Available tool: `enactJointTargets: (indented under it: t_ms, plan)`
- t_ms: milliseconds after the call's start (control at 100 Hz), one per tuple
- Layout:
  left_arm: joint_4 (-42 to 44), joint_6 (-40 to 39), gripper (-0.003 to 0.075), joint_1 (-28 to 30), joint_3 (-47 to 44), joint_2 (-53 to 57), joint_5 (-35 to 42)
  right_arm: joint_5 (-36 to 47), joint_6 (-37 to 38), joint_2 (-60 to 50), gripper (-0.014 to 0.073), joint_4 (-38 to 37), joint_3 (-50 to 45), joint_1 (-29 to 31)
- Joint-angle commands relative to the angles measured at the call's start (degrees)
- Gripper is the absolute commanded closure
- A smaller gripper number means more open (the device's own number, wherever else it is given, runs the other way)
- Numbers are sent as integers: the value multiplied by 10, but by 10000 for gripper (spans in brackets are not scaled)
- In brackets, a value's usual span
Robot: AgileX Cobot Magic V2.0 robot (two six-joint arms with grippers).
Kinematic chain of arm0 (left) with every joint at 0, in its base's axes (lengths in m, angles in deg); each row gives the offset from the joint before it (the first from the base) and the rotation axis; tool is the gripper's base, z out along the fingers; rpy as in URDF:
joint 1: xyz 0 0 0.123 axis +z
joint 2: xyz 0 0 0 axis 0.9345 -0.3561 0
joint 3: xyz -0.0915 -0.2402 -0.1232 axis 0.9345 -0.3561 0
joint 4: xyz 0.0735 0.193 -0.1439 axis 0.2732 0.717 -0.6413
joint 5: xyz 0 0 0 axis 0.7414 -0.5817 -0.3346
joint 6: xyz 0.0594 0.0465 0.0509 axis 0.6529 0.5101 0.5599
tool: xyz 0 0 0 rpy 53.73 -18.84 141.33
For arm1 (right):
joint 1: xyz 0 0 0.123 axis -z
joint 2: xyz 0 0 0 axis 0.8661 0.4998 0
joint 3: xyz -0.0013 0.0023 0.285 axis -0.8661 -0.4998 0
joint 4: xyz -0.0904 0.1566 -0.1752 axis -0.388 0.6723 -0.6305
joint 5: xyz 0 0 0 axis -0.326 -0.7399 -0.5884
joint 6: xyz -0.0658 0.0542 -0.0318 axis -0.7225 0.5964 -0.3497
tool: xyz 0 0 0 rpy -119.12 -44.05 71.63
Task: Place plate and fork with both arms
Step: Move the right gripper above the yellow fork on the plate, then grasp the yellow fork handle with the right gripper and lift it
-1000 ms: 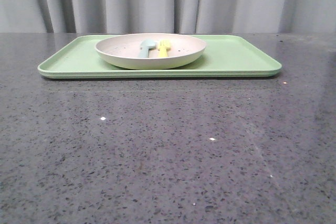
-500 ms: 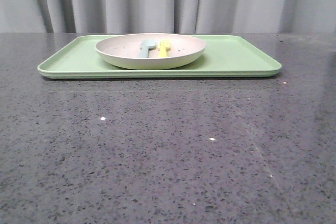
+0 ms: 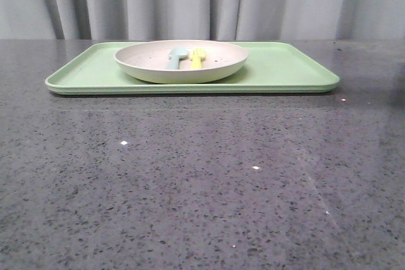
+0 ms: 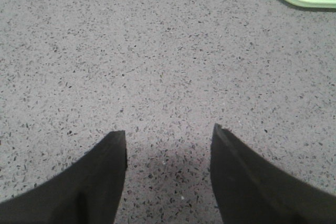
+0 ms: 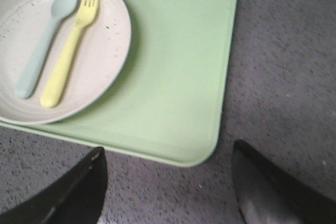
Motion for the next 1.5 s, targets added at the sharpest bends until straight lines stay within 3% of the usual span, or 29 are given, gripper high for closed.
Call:
enactJointTargets:
  t_ms: [0,560,740,1490]
  plan:
    - [-8,-5,365,1,15,-1,40,34,-8,31,85,2,65,-12]
    - [-8,-5,365,1,15,-1,40,-20,-6,268,85,16,319,-97]
    - [-8,-5,365,1,15,-1,40,-48,28,324,85,15,371,-112]
    - [-8,-5,365,1,15,-1,40,-69,56,402,86,12,387,-119]
